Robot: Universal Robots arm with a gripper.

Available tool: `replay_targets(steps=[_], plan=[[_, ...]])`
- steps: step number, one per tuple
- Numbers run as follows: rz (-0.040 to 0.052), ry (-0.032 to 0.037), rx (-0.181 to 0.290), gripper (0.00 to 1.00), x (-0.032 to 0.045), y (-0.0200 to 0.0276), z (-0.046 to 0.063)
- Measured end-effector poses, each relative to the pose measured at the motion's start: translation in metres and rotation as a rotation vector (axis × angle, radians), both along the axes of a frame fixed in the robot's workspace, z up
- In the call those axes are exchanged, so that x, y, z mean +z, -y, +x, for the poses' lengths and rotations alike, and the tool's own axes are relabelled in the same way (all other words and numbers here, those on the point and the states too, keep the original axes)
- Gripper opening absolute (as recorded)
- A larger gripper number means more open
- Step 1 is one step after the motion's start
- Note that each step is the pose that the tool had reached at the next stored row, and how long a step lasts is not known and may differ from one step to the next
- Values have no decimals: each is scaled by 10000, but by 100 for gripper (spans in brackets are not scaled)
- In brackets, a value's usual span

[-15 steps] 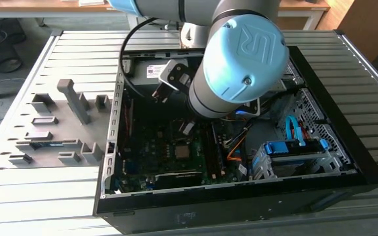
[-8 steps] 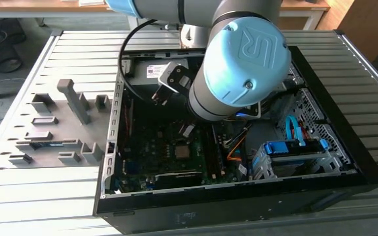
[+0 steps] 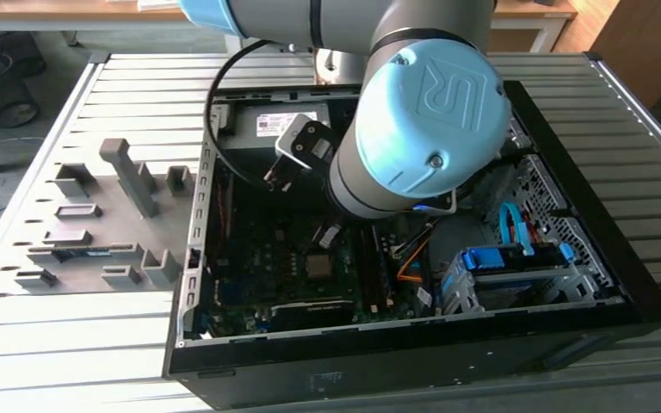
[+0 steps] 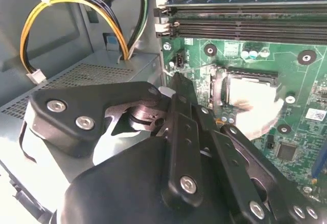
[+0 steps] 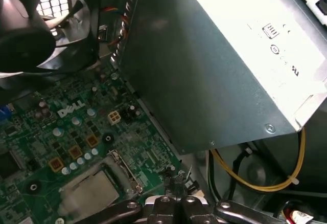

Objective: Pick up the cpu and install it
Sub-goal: 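Close the cpu cover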

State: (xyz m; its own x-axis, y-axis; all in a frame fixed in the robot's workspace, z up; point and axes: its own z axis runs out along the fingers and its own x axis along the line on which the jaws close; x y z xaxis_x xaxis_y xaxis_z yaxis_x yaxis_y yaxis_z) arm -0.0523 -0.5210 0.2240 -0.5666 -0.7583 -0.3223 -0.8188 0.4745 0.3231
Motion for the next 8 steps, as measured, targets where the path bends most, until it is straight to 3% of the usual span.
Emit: replay_targets(steps=[4,8], plan=[[1,0,0,10,14,16,0],[1,0,0,10,85,23,0]])
